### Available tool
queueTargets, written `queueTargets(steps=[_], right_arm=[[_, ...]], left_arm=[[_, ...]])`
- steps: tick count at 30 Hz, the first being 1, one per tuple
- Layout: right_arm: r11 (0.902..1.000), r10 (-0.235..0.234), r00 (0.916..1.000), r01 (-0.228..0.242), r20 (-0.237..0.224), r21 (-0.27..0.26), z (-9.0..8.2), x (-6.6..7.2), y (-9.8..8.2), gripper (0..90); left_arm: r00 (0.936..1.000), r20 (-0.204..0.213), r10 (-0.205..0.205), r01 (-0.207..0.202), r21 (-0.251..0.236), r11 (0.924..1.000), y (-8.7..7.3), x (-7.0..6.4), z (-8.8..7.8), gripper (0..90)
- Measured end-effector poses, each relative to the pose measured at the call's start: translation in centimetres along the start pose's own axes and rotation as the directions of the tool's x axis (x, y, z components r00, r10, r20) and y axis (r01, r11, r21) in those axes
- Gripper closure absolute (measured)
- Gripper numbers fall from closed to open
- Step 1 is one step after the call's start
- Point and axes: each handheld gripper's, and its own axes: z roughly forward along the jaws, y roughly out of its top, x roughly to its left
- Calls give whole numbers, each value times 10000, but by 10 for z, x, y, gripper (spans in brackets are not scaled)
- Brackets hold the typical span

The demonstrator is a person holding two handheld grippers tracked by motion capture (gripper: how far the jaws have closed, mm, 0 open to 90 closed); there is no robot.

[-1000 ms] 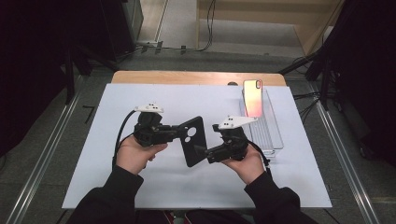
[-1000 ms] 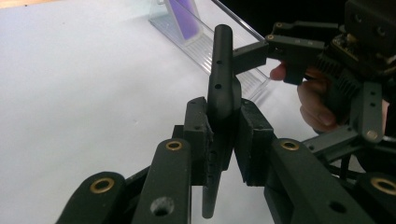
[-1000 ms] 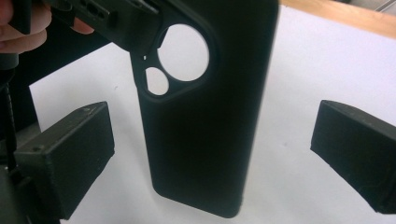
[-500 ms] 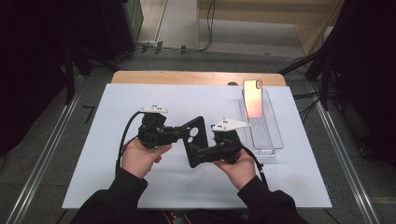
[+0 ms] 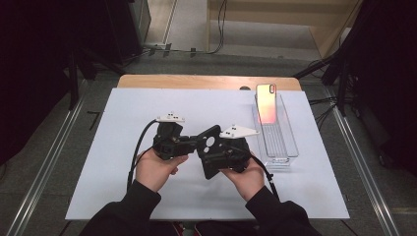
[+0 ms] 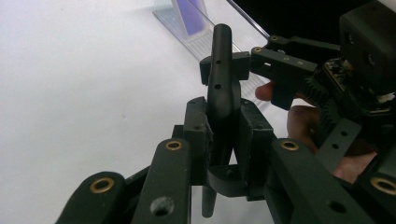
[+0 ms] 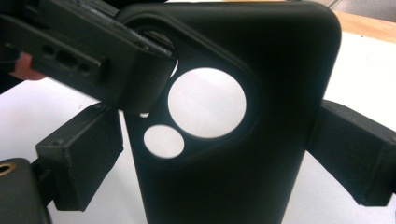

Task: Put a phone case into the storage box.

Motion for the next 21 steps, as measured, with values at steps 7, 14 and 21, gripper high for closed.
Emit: queueTargets(steps=[7, 14, 21], right_arm=[[10000, -42, 10000, 42, -18, 32, -2, -1, 0, 118], [9999, -130, 9999, 130, 34, -40, -6, -3, 2, 121], [10000, -8, 9999, 8, 156, -26, -9, -14, 3, 122]], left_arm=[[9999, 78, 94, -93, -114, 9999, 0, -1, 0, 763], [9998, 190, 46, -36, -551, 9985, 2, -2, -7, 643], [9984, 569, 38, 2, -713, 9975, 5, 3, -17, 514]])
